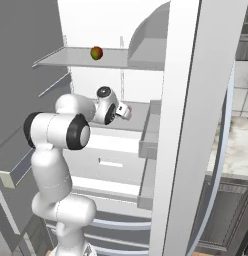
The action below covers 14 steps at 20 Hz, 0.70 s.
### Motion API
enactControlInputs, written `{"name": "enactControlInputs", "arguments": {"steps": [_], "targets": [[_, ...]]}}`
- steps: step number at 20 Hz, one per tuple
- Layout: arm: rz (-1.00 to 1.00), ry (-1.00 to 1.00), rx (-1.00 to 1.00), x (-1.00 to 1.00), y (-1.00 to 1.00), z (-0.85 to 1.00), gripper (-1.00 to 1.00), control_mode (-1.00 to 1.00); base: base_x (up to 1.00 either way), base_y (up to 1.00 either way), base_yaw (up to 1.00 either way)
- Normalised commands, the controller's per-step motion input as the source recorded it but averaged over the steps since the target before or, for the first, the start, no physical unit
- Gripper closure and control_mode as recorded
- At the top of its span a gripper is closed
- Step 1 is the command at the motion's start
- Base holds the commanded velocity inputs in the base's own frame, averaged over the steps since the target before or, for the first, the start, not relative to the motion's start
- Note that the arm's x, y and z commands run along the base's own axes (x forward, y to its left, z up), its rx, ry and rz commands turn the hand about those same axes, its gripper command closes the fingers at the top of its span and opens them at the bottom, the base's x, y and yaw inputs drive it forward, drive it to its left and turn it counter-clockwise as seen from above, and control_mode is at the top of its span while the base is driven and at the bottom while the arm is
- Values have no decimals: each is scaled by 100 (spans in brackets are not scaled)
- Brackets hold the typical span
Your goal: Take the fish out of the fridge, briefly rinse it in the sink, and place it on the tray next to the sink.
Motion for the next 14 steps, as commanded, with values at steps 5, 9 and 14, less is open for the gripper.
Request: {"name": "enactControlInputs", "arguments": {"steps": [5,9,14], "targets": [[0,0,0,29,0,-12,-100,-100,0,0,0],[0,0,0,37,0,0,-100,-100,0,0,0],[0,2,0,41,0,-6,-100,-100,0,0,0]]}}
